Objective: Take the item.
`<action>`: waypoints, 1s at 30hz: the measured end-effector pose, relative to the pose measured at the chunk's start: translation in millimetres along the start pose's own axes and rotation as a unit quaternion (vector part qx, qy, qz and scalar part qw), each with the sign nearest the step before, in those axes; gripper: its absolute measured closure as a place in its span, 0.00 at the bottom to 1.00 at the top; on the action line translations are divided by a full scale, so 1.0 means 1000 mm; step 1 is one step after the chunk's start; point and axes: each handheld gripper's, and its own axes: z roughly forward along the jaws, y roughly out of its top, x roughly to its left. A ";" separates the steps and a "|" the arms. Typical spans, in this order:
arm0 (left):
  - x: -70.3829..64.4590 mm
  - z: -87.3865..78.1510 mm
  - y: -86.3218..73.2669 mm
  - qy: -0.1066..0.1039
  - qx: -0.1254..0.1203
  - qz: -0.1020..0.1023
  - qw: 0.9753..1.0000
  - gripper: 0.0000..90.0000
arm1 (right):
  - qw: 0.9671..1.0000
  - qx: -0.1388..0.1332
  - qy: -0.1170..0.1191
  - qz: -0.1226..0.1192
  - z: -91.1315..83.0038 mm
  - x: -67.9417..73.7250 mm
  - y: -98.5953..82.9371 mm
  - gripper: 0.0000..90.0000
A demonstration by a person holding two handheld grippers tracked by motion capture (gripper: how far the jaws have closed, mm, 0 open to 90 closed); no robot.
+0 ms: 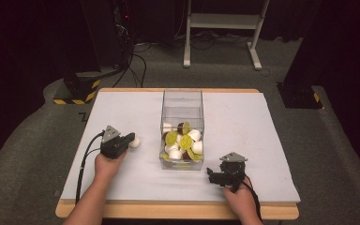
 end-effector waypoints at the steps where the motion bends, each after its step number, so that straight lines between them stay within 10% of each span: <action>1: -0.002 0.000 -0.001 -0.004 0.003 -0.004 1.000 0.94 | 1.000 0.000 0.000 0.000 0.000 0.000 0.000 0.10; 12: -0.002 -0.027 0.006 -0.045 0.007 -0.053 0.998 0.56 | 1.000 0.000 0.000 0.000 0.000 0.000 0.000 0.10; 20: 0.013 -0.055 -0.010 -0.007 0.035 -0.031 0.999 0.54 | 1.000 0.000 -0.001 0.000 0.000 0.000 0.000 0.10; 21: 0.002 -0.046 -0.015 0.012 -0.044 -0.130 0.991 0.54 | 1.000 0.000 -0.001 0.000 0.000 0.000 0.000 0.10; 22: 0.003 -0.047 -0.019 0.020 -0.050 -0.139 0.989 0.53 | 1.000 0.000 -0.001 0.000 0.000 0.000 0.000 0.10; 23: 0.008 -0.052 -0.024 0.029 -0.023 -0.113 0.993 0.52 | 1.000 0.000 -0.001 0.000 0.000 0.000 0.000 0.10; 24: 0.020 -0.063 -0.027 0.032 0.046 -0.034 0.998 0.51 | 1.000 0.000 -0.001 0.000 0.000 0.000 0.000 0.10; 25: 0.024 -0.068 -0.030 0.038 0.074 -0.004 0.997 0.50 | 1.000 0.000 -0.001 0.000 0.000 0.000 0.000 0.10; 30: 0.022 -0.069 -0.038 0.055 0.109 0.012 0.992 0.38 | 1.000 0.000 -0.001 0.000 0.000 0.000 0.000 0.10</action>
